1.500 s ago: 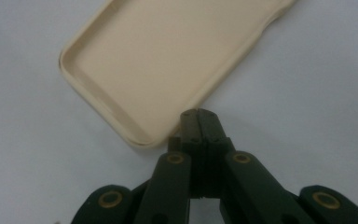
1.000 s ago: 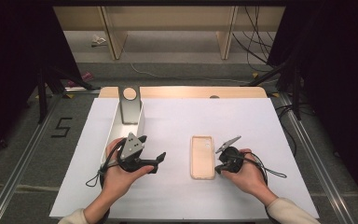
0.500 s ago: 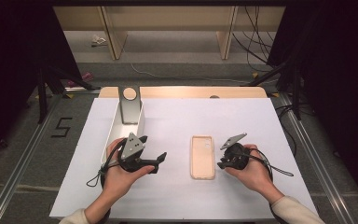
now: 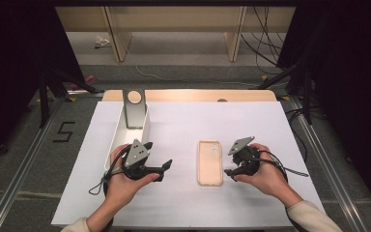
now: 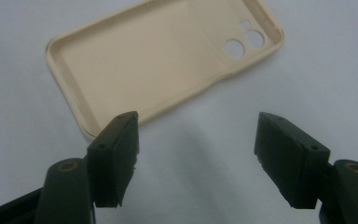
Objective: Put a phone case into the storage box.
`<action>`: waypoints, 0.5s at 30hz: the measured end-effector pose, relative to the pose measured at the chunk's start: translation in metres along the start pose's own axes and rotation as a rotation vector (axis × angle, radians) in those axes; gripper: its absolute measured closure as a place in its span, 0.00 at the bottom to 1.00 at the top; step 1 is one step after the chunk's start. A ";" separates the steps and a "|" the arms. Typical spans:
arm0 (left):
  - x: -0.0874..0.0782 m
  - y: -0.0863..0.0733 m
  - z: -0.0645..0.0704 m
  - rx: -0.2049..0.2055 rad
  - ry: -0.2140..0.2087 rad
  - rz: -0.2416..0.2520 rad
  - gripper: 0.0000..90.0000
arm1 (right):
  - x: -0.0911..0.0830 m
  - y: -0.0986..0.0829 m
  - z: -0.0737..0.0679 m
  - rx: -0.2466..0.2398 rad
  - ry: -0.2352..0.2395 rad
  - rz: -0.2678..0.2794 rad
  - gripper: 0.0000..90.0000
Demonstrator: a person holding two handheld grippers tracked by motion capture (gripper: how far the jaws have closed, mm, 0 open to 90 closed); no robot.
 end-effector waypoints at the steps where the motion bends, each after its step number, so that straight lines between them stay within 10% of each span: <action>1: 0.000 0.000 0.000 0.001 -0.001 0.000 0.13 | 0.000 0.003 -0.001 -0.018 -0.001 0.007 0.34; 15: 0.000 0.000 0.000 0.003 0.001 -0.004 0.13 | 0.014 0.039 -0.030 -0.225 0.062 -0.066 0.33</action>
Point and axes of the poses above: each handheld gripper's, and its own axes: x roughly forward along the jaws, y roughly out of its top, z roughly to its right, the point moved 3 cm from there along x, roughly forward along the jaws, and after that the axes turned 12 degrees about -x, right-handed, at the moved point
